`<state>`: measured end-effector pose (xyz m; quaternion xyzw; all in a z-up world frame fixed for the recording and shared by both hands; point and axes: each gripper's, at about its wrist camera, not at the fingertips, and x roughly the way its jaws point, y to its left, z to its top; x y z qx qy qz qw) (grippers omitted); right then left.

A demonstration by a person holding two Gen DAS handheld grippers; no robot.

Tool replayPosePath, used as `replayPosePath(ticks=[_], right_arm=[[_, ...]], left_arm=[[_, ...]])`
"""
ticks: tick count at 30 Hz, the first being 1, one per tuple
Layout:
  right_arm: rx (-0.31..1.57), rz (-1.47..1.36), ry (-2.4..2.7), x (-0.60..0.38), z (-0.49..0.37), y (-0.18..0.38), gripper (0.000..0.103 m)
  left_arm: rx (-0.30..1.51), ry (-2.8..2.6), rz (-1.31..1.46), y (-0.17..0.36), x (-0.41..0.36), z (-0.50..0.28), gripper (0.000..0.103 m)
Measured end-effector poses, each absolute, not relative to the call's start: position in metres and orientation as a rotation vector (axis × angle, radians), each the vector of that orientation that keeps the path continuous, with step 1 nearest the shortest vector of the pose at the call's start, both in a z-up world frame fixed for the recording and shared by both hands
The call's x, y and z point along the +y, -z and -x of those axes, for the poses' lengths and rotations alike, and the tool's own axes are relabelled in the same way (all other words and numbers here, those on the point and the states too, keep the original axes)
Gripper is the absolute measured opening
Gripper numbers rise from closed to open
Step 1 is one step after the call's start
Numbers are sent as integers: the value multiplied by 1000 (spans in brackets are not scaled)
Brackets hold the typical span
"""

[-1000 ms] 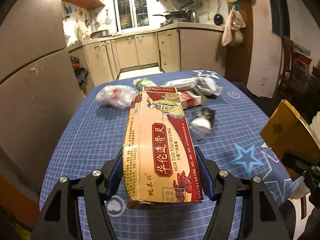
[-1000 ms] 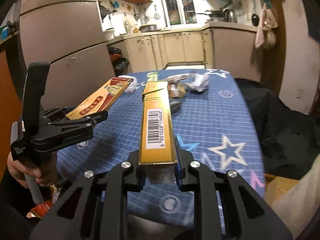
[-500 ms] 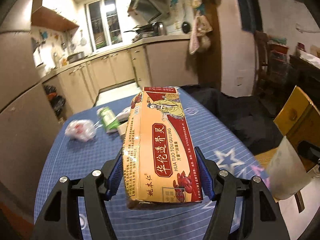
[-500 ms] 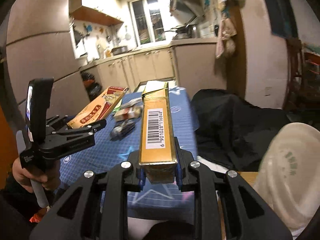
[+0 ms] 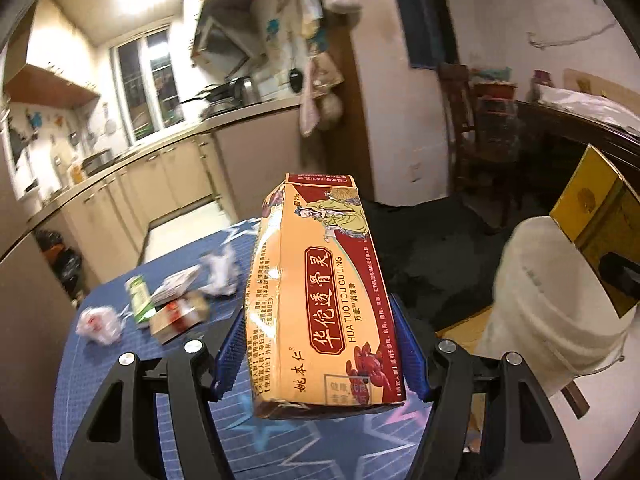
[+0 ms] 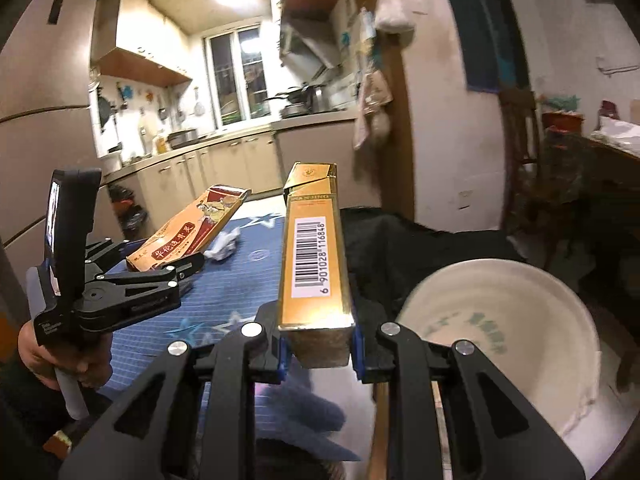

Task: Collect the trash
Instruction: 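Carry both boxes over the white bucket and open both grippers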

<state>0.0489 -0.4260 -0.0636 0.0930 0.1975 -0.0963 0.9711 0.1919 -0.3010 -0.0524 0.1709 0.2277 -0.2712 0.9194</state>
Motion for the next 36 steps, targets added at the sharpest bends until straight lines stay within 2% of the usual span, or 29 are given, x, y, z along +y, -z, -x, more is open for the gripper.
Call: replayPosePath(ticks=[9, 20, 36], right_arm=[[370, -190, 367, -480, -4, 60, 21], [424, -166, 521, -526, 23, 79, 21], [487, -182, 537, -555, 19, 101, 21]], left_arm=[[453, 729, -403, 56, -377, -159, 67], [491, 987, -429, 73, -470, -125, 67], [535, 1028, -446, 99, -509, -126, 67]])
